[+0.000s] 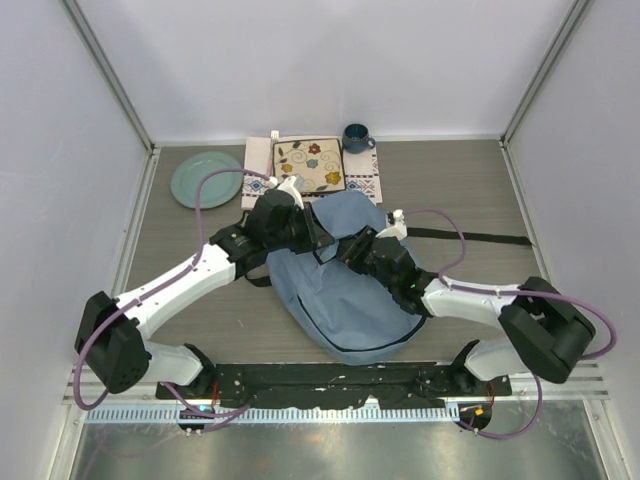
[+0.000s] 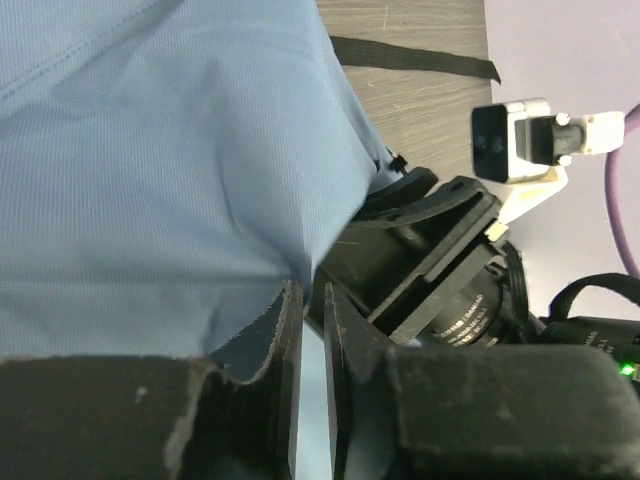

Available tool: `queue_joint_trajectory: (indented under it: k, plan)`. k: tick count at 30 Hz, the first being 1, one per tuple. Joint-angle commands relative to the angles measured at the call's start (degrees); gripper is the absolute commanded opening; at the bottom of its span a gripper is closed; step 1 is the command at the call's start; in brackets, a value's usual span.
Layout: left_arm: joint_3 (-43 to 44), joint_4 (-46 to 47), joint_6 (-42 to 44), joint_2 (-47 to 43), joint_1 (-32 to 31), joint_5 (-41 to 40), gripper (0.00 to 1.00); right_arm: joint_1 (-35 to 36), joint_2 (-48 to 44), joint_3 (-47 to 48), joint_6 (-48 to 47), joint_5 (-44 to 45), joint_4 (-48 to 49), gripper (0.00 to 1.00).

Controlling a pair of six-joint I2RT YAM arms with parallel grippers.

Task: Pack the student bag
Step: Place the personal item in the student bag.

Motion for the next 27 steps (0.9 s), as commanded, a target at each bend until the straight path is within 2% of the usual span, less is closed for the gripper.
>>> queue_joint_trajectory:
  k: [1, 2, 4, 6, 8, 14, 20, 27]
  plan:
    - [0.0, -2.4, 1.9, -2.9, -0.1, -0.6, 0.25, -0.1, -10.7, -4.1, -4.6, 4.4, -4.1, 0.45]
    - [0.0, -3.4, 2.4, -2.9, -0.1, -0.9, 0.29, -0.1, -12.4, -4.1, -6.3, 5.9, -6.9, 0.46]
    - [0.4, -4.3, 3.4, -2.0, -0.1, -0.7, 0.43, -0.1, -17.7, -2.6, -8.1, 7.6, -18.7, 0.47]
    - [1.4, -5.8, 4.7, 0.6, 0.0, -0.1, 0.50, -0.1, -21.4, -2.0, -9.0, 12.7, -29.2, 0.48]
    - [3.0, -8.0, 5.2, 2.9, 0.0, 1.7, 0.52, -0.1, -27.2, -2.3, -10.1, 16.3, -36.5, 0.49]
    - [3.9, -9.1, 5.6, 9.0, -0.4, 3.3, 0.56, -0.1, -37.8, -4.3, -11.1, 17.3, -41.4, 0.51]
    - [3.8, -11.1, 6.7, 8.9, -0.4, 1.3, 0.59, -0.1, -32.9, 2.1, -12.9, 15.1, -43.2, 0.54]
    - [3.6, -13.1, 7.0, 8.7, -1.1, 0.1, 0.62, -0.4, -20.3, 12.6, -14.2, 12.6, -41.7, 0.54]
